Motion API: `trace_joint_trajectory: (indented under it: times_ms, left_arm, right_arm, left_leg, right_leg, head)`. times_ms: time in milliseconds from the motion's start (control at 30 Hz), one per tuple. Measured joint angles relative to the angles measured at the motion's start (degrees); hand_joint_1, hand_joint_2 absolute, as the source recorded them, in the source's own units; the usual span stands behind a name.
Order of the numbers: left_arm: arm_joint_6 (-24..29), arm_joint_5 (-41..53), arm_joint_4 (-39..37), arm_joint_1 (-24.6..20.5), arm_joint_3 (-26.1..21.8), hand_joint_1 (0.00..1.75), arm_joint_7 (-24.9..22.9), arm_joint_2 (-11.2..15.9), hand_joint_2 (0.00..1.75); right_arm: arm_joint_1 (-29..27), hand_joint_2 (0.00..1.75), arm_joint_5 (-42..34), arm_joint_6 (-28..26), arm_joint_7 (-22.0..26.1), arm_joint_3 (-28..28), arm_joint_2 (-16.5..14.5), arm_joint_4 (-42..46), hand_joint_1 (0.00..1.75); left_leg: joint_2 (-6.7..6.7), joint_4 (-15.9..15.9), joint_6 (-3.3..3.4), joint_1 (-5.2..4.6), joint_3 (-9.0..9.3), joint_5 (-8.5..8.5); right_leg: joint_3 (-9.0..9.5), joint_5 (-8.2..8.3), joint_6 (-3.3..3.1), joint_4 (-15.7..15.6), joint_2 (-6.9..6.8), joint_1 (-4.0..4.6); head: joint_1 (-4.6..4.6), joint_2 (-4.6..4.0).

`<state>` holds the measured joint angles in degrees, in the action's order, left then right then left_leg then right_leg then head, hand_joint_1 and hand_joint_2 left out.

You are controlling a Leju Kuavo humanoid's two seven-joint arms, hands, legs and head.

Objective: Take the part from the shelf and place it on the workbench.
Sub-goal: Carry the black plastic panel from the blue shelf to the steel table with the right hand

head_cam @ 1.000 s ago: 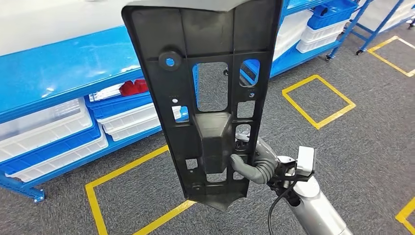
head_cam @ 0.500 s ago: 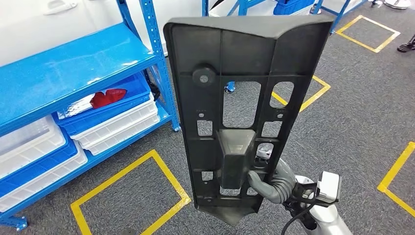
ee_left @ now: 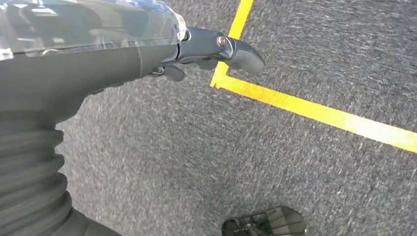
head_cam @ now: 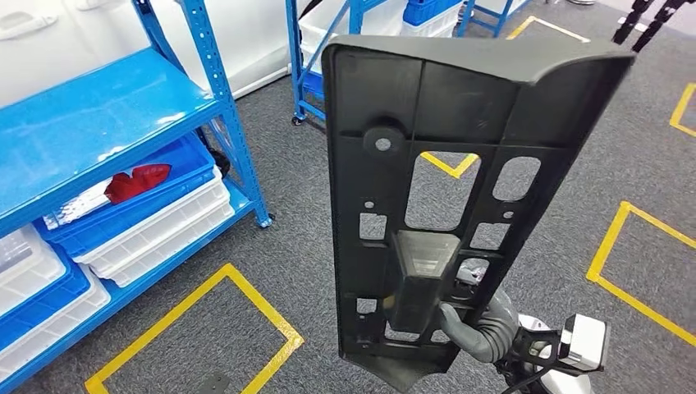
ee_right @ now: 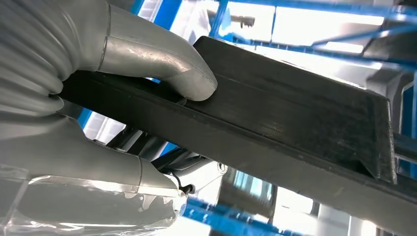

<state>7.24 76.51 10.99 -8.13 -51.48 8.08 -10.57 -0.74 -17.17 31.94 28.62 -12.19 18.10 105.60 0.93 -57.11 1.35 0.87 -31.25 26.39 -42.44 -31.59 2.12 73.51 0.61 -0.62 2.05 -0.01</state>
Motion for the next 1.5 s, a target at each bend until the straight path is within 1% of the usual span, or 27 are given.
trace_joint_trajectory:
  times_ms: [33, 67, 100, 167, 233, 300, 333, 400, 467, 500, 533, 567, 600, 667, 733, 800, 833, 900, 967, 1000, 1067, 1200, 1267, 1333, 1400, 1433, 1500]
  left_arm:
    - [0.0, 0.0, 0.0, 0.0, 0.0, 0.00, 0.0, 0.1, 1.75]
    - [0.0, 0.0, 0.0, -0.1, 0.0, 0.00, 0.1, 0.1, 1.75]
    - [0.0, 0.0, 0.0, -0.1, 0.0, 0.00, 0.2, 0.2, 1.75]
    - [-0.1, 0.0, 0.0, -0.3, 0.1, 0.00, 0.4, 0.2, 1.75]
    - [-0.2, 0.1, 0.0, -0.4, 0.3, 0.00, 0.5, 0.3, 1.75]
    - [-0.4, 0.0, 0.0, -0.4, 0.4, 0.00, 0.6, 0.5, 1.75]
    - [-0.4, -0.2, 0.0, -0.5, 0.4, 0.00, 0.6, 0.7, 1.75]
    - [-0.2, -0.6, 0.0, -0.4, 0.4, 0.00, 0.9, 1.1, 1.75]
    - [0.0, -1.0, 0.0, -0.1, 0.4, 0.00, 1.2, 1.5, 1.75]
    - [0.0, -1.2, 0.0, 0.1, 0.4, 0.00, 1.3, 1.7, 1.75]
    - [0.1, -1.3, 0.0, 0.4, 0.4, 0.00, 1.4, 1.9, 1.75]
    - [0.1, -1.3, 0.0, 0.5, 0.3, 0.00, 1.5, 2.1, 1.75]
    - [0.1, -1.3, 0.0, 0.6, 0.3, 0.00, 1.5, 2.3, 1.75]
    - [0.1, -1.2, 0.0, 0.6, 0.3, 0.00, 1.3, 2.7, 1.75]
    - [0.2, -1.3, 0.0, 0.7, 0.3, 0.00, 1.2, 3.0, 1.75]
    - [0.3, -1.4, 0.0, 0.8, 0.3, 0.00, 1.2, 3.1, 1.75]
    - [0.4, -1.5, 0.0, 0.8, 0.2, 0.00, 1.2, 3.1, 1.75]
    - [0.5, -1.6, 0.0, 0.8, 0.1, 0.00, 1.3, 3.2, 1.75]
    - [0.6, -1.6, 0.0, 1.0, 0.0, 0.00, 1.4, 3.3, 1.75]
    - [0.7, -1.6, 0.0, 1.1, 0.0, 0.00, 1.5, 3.3, 1.75]
    - [0.7, -1.6, 0.0, 1.2, -0.1, 0.00, 1.6, 3.4, 1.75]
    - [0.7, -1.6, 0.0, 1.2, -0.1, 0.00, 1.6, 3.4, 1.75]
    - [0.8, -1.6, 0.0, 1.1, -0.1, 0.00, 1.6, 3.4, 1.75]
    - [0.8, -1.5, 0.0, 1.1, -0.1, 0.00, 1.6, 3.4, 1.75]
    - [0.9, -1.4, 0.0, 1.2, -0.1, 0.00, 1.5, 3.4, 1.75]
    - [1.0, -1.4, 0.0, 1.1, -0.1, 0.00, 1.6, 3.5, 1.75]
    - [1.1, -1.4, 0.0, 1.1, -0.1, 0.00, 1.9, 3.7, 1.75]
  right_arm:
    - [-0.6, 1.75, 0.0, 0.0, 0.2, 0.3, 0.0, 0.1, 1.69]
    - [-1.2, 1.75, 0.0, 0.0, 0.3, 0.7, 0.1, 0.2, 1.69]
    - [-1.6, 1.75, 0.0, 0.0, 0.4, 1.0, 0.1, 0.4, 1.69]
    - [-2.2, 1.75, 0.0, -0.2, 0.6, 1.8, 0.1, 1.0, 1.69]
    - [-2.7, 1.75, 0.2, -0.4, 0.6, 2.3, 0.1, 1.7, 1.69]
    - [-3.2, 1.75, 0.6, -0.6, 0.4, 2.7, 0.1, 2.4, 1.69]
    - [-3.4, 1.75, 0.7, -0.7, 0.4, 2.9, 0.0, 2.7, 1.69]
    - [-3.3, 1.75, 0.7, -0.5, 0.4, 3.2, -0.1, 3.1, 1.69]
    - [-2.9, 1.75, 0.5, -0.1, 0.5, 3.4, -0.3, 3.1, 1.69]
    - [-2.7, 1.75, 0.4, 0.0, 0.5, 3.5, -0.5, 3.0, 1.69]
    - [-2.5, 1.75, 0.3, 0.1, 0.6, 3.6, -0.6, 2.8, 1.69]
    - [-2.2, 1.75, 0.2, 0.2, 0.7, 3.7, -0.8, 2.7, 1.69]
    - [-1.9, 1.75, 0.0, 0.2, 0.7, 3.8, -0.9, 2.5, 1.69]
    - [-1.4, 1.75, -0.2, 0.1, 0.8, 4.0, -1.3, 2.4, 1.69]
    - [-1.2, 1.75, -0.4, 0.0, 1.0, 4.4, -1.5, 2.4, 1.69]
    - [-1.2, 1.75, -0.4, 0.0, 1.2, 4.8, -1.6, 2.4, 1.69]
    - [-1.2, 1.75, -0.4, 0.1, 1.3, 5.0, -1.7, 2.3, 1.69]
    - [-0.6, 1.75, -0.5, 0.5, 1.5, 5.3, -1.7, 2.1, 1.69]
    - [0.1, 1.75, -0.6, 0.9, 1.5, 5.5, -1.9, 1.6, 1.69]
    - [0.2, 1.75, -0.6, 1.0, 1.6, 5.5, -2.0, 1.4, 1.69]
    - [0.2, 1.75, -0.6, 1.1, 1.6, 5.5, -2.3, 0.9, 1.69]
    - [0.2, 1.75, -0.5, 1.1, 1.6, 5.5, -2.4, 0.6, 1.69]
    - [0.2, 1.75, -0.5, 1.1, 1.7, 5.5, -2.5, 0.5, 1.69]
    - [0.4, 1.75, -0.3, 1.0, 2.0, 5.5, -2.8, 0.3, 1.69]
    - [0.5, 1.75, 0.2, 0.9, 2.7, 5.5, -3.0, 0.2, 1.69]
    - [0.4, 1.75, 0.4, 0.8, 3.0, 5.5, -3.1, 0.1, 1.69]
    - [0.1, 1.75, 0.6, 0.7, 3.7, 5.6, -3.3, 0.2, 1.69]
  left_leg:
    - [0.62, 0.0, -0.01, -0.05, 0.02, 0.08]
    - [1.21, 0.0, -0.06, -0.07, 0.10, 0.19]
    - [1.78, 0.0, -0.16, -0.09, 0.25, 0.33]
    - [2.76, 0.0, -0.54, -0.28, 0.60, 0.66]
    - [3.55, 0.0, -1.12, -0.48, 0.85, 0.94]
    - [4.39, 0.1, -1.76, -0.52, 1.03, 1.22]
    - [4.18, -0.2, -2.05, -0.47, 1.05, 1.63]
    - [2.18, -3.8, -2.44, -0.35, -0.29, 4.05]
    - [-0.01, -11.5, -2.65, -0.24, -3.79, 7.79]
    - [-0.38, -15.0, -2.74, -0.24, -5.54, 8.94]
    - [-0.53, -16.8, -2.80, -0.23, -6.60, 9.05]
    - [-0.59, -16.3, -2.80, -0.23, -6.63, 7.93]
    - [-0.82, -13.6, -2.76, -0.19, -5.61, 5.84]
    - [-2.61, -5.5, -2.57, 0.01, -2.31, 1.80]
    - [-4.07, -1.3, -2.20, 0.11, -0.51, 0.59]
    - [-3.56, -0.9, -1.58, -0.02, -0.35, 0.65]
    - [-3.04, -0.7, -1.20, -0.01, -0.26, 0.48]
    - [-1.85, -0.3, -0.51, 0.13, -0.13, 0.18]
    - [-0.57, -0.3, -0.14, -0.01, -0.13, 0.21]
    - [0.09, -0.3, -0.08, -0.11, -0.13, 0.27]
    - [1.23, -0.3, -0.06, -0.21, -0.09, 0.41]
    - [1.85, -0.3, -0.12, -0.23, 0.00, 0.52]
    - [2.16, -0.3, -0.18, -0.24, 0.12, 0.62]
    - [3.20, -0.3, -0.78, -0.47, 0.50, 1.06]
    - [4.55, -0.2, -1.60, -0.70, 0.97, 1.50]
    - [4.65, -0.3, -1.92, -0.65, 1.10, 1.74]
    - [2.94, -2.4, -2.37, -0.54, 0.45, 3.49]
  right_leg:
    - [-0.55, 0.17, 0.09, 1.0, -0.22, -0.11]
    - [0.19, 1.44, 0.09, -0.4, -0.42, -0.19]
    - [2.10, 3.41, -0.03, -4.1, -0.87, -0.19]
    - [6.42, 6.37, -0.72, -12.4, -2.81, 0.21]
    - [8.03, 6.92, -1.58, -15.7, -3.71, 0.73]
    - [7.92, 7.06, -2.28, -15.8, -2.55, 0.71]
    - [8.01, 7.18, -2.60, -16.1, -2.02, 0.57]
    - [8.31, 7.45, -3.27, -16.6, -1.03, 0.19]
    - [8.36, 7.46, -3.60, -16.6, 0.01, 0.23]
    - [8.36, 7.43, -3.65, -16.6, 0.67, 0.26]
    - [8.36, 7.41, -3.65, -16.5, 1.35, 0.28]
    - [8.38, 7.38, -3.60, -16.4, 2.05, 0.28]
    - [8.40, 7.32, -3.52, -16.3, 2.74, 0.26]
    - [8.30, 7.07, -3.12, -15.7, 3.98, 0.30]
    - [7.94, 6.93, -2.49, -15.3, 4.98, 0.38]
    - [7.60, 7.12, -1.79, -15.3, 5.88, 0.30]
    - [7.47, 7.04, -1.49, -15.1, 5.66, 0.28]
    - [6.08, 5.22, -0.96, -12.2, 3.35, 0.34]
    - [2.54, 1.53, -0.50, -4.9, 0.55, 0.23]
    - [0.68, 0.10, -0.31, -1.1, 0.02, 0.08]
    - [-0.90, -0.17, -0.14, 2.0, -0.34, -0.16]
    - [-0.20, 1.26, -0.15, 0.6, -0.48, -0.23]
    - [1.47, 2.87, -0.27, -2.6, -0.77, -0.21]
    - [5.35, 5.32, -1.22, -10.3, -2.49, 0.42]
    - [7.73, 6.42, -2.31, -15.3, -3.37, 1.10]
    - [7.83, 6.52, -2.62, -15.5, -2.80, 0.95]
    - [8.19, 6.82, -3.33, -16.1, -1.71, 0.59]
  head:
    - [0.00, 0.01]
    - [0.00, 0.00]
    - [0.00, -0.01]
    - [-0.01, -0.01]
    - [-0.01, 0.00]
    - [0.00, 0.01]
    - [0.00, 0.00]
    - [0.01, -0.01]
    - [0.01, 0.00]
    - [0.01, -0.01]
    - [0.01, 0.00]
    - [0.01, 0.00]
    - [0.01, -0.01]
    - [0.01, -0.01]
    - [0.01, -0.01]
    - [0.01, -0.01]
    - [0.00, -0.01]
    - [0.00, -0.01]
    - [0.01, -0.01]
    - [0.01, -0.01]
    - [-0.01, -0.01]
    - [-0.01, -0.01]
    - [0.00, 0.00]
    - [0.01, -0.01]
    - [0.00, 0.00]
    - [0.00, 0.00]
    - [0.00, 0.00]
